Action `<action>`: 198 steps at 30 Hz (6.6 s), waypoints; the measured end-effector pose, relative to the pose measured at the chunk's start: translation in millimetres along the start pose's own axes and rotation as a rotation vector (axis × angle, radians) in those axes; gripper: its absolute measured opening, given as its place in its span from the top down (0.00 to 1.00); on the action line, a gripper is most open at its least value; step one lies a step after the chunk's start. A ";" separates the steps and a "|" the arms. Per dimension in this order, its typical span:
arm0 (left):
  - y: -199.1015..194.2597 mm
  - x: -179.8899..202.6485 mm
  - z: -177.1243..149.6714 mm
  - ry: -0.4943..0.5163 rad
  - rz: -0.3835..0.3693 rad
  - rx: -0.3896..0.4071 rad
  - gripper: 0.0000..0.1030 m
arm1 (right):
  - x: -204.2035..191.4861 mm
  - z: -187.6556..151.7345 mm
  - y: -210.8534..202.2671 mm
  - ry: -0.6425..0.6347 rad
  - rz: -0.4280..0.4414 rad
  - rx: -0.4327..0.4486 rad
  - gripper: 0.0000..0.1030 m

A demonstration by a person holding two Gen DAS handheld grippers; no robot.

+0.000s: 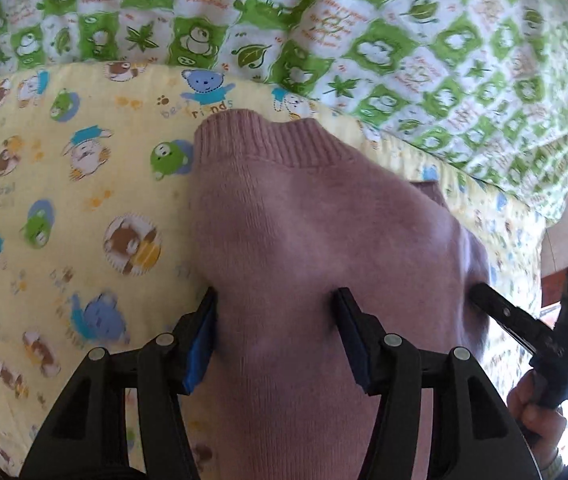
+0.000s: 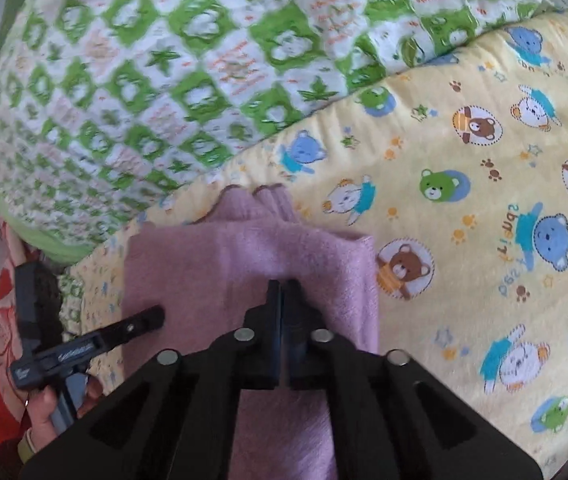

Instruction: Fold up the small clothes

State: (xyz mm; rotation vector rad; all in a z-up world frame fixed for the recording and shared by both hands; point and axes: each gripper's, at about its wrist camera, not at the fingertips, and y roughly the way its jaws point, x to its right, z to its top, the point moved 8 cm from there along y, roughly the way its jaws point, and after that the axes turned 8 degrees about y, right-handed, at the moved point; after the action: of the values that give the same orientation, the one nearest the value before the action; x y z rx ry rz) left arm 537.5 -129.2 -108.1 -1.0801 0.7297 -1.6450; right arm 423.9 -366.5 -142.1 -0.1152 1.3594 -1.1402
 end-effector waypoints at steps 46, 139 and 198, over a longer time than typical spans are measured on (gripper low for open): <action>-28.0 25.3 -203.4 0.151 -0.106 -0.146 0.78 | 52.1 -146.9 -57.8 0.023 -0.158 -0.117 0.97; -198.4 -172.8 -231.1 -0.162 -0.025 0.141 0.64 | -194.3 -205.1 67.3 -0.056 0.361 -0.363 0.70; -175.1 -170.7 -363.9 -0.199 -0.164 -0.076 0.78 | -110.3 -274.2 52.5 -0.047 0.188 -0.484 0.75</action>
State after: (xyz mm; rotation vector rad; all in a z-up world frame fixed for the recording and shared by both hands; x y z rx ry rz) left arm 154.1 76.0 -163.6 -1.3669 0.5897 -1.6272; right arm 257.0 -119.7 -179.0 -0.3529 1.5473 -0.6325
